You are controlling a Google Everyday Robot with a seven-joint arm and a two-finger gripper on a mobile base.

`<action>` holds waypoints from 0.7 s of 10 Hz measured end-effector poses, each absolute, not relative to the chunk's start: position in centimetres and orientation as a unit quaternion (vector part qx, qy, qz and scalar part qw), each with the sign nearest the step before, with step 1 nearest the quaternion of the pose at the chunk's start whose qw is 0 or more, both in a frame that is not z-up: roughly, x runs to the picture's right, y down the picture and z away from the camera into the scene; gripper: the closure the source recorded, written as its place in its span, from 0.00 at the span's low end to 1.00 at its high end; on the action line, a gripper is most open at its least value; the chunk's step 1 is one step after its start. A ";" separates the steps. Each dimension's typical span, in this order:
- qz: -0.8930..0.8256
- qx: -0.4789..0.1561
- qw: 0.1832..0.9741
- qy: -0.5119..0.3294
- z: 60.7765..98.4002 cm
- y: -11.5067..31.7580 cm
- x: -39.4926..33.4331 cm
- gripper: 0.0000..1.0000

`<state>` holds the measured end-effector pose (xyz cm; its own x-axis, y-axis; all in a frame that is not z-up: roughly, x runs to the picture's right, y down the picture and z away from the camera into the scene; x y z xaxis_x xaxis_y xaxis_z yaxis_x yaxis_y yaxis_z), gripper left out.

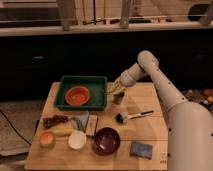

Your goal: Place fork in metal cup

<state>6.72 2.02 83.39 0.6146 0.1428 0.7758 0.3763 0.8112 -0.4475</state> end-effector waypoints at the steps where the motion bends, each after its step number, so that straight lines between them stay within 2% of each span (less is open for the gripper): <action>1: -0.068 -0.298 0.848 -0.433 83.4 2.0 6.8 1.00; 7: -0.057 -0.295 0.848 -0.437 83.9 1.8 7.4 1.00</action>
<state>7.37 1.81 83.92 0.6124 0.1612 0.7739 0.3534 0.8199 -0.4504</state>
